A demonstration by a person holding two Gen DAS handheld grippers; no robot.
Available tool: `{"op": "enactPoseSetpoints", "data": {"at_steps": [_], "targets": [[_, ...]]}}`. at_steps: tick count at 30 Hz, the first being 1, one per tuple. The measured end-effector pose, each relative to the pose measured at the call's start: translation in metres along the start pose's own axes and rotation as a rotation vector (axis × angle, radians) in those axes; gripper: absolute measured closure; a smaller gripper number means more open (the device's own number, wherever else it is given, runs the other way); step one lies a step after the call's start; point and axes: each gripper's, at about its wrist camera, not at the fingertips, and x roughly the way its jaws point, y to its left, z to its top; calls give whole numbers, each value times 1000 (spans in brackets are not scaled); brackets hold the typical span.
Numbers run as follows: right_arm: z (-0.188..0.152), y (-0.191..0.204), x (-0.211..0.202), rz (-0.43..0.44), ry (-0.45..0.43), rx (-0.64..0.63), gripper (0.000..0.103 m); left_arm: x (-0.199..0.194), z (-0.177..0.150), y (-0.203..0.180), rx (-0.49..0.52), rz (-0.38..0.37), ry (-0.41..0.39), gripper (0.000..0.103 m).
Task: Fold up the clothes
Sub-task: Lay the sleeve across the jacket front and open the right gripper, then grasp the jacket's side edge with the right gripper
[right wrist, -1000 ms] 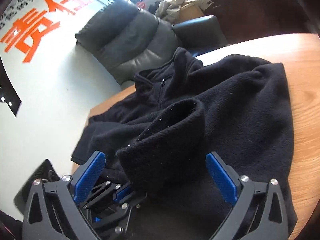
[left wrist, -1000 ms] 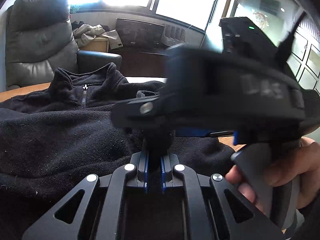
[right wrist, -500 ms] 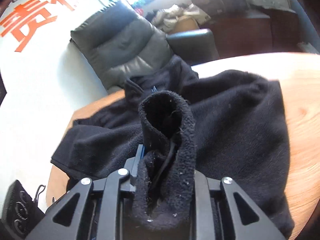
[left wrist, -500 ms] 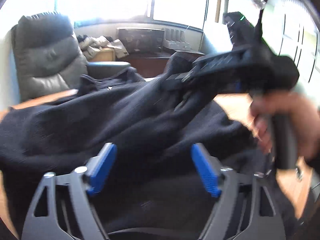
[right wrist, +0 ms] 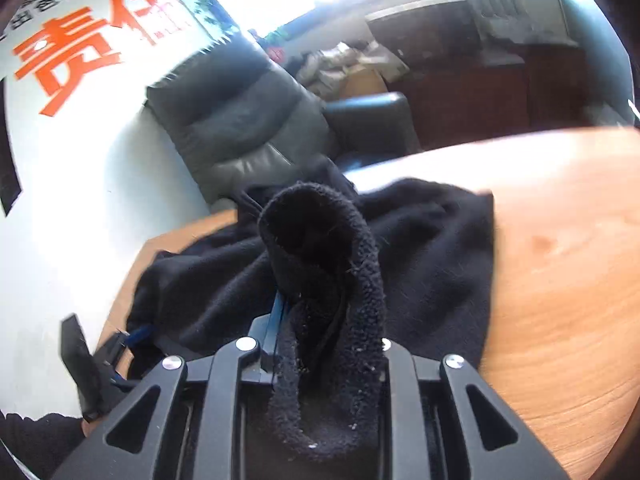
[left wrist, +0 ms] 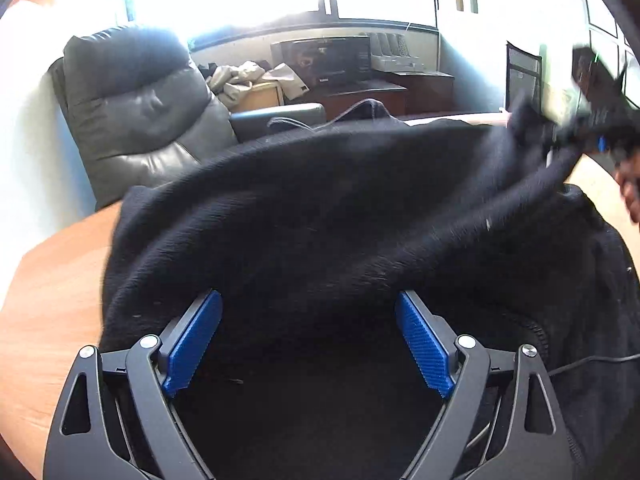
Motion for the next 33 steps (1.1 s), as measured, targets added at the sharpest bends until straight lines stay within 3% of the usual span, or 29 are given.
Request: {"op": "enactPoseSetpoints", "data": {"at_steps": [2, 3, 5, 7, 10, 11, 13, 14, 17, 19, 20, 22, 25, 29, 33], "targets": [[-4, -8, -3, -15, 8, 2, 76, -5, -5, 3, -13, -41, 30, 14], [-6, -13, -5, -22, 11, 3, 66, -7, -7, 4, -20, -62, 45, 14], [-10, -21, -8, -37, 19, 5, 63, -25, -10, 2, -5, -100, 37, 14], [-13, -27, -13, -61, 23, -1, 50, -47, -5, 4, -12, -145, -1, 12], [-13, -16, -38, -228, 25, -106, 41, -72, 16, 19, -47, -145, -88, 7], [-12, -10, -47, -284, 22, -147, 34, -77, 25, 28, -60, -129, -122, 5], [-9, 9, -66, -368, 0, -238, 32, -84, 43, 45, -91, -107, -181, 0], [-7, 19, -75, -379, -16, -282, 32, -78, 54, 55, -112, -111, -189, 0], [-6, 56, -74, -214, -56, -384, 22, -38, 72, 82, -207, -201, -138, 0], [-6, 78, -52, -113, -48, -426, 22, -8, 69, 90, -265, -306, -58, 0], [-9, 74, -37, -120, -13, -412, 23, 8, 64, 91, -289, -358, -9, 1], [-15, 66, -6, -135, 57, -384, 24, 23, 44, 80, -247, -334, 69, 2], [-28, 41, 19, -178, 126, -341, 38, 34, 10, 66, -211, -311, 135, 2], [-35, 23, 2, -240, 121, -333, 57, 18, -5, 48, -131, -244, 102, 1], [-2, 62, -7, -158, 105, -371, 50, 2, -2, 40, -139, -239, 57, 0]]}}
